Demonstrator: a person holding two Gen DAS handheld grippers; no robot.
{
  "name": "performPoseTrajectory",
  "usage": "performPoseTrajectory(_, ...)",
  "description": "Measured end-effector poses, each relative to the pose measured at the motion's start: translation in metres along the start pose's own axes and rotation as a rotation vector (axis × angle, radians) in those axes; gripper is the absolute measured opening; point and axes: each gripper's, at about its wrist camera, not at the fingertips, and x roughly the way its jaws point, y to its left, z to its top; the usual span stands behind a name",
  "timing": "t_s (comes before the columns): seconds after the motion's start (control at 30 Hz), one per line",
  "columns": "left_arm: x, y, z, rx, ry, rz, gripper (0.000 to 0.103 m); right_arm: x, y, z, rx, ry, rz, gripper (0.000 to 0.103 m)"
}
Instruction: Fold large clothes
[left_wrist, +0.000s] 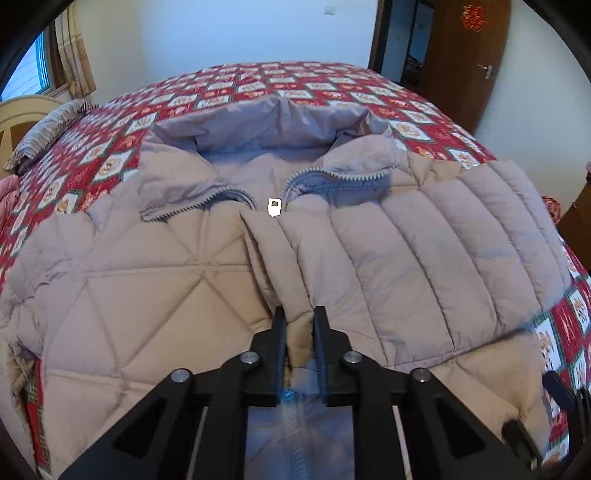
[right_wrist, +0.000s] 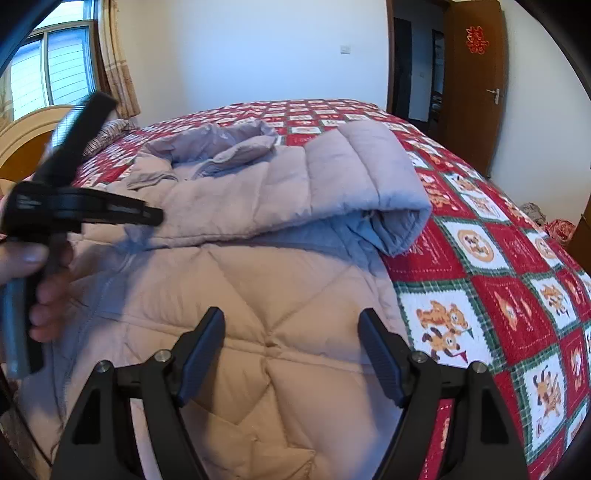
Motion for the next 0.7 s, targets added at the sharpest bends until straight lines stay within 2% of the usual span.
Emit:
performPoseTrajectory(0.1, -0.014, 0.011, -0.004, 0.04, -0.047, 0.042, 0.011, 0.001, -0.005, -0.002, 0.024, 0.0, -0.008, 0.078)
performPoseTrajectory(0.23, -0.023, 0.032, -0.008, 0.028, -0.072, 0.071, 0.01, 0.002, -0.009, -0.001, 0.055, -0.005, -0.026, 0.082)
performPoseTrajectory(0.7, -0.034, 0.063, -0.021, -0.005, -0.105, 0.077, 0.01, 0.007, -0.005, -0.002, 0.038, 0.016, -0.07, 0.082)
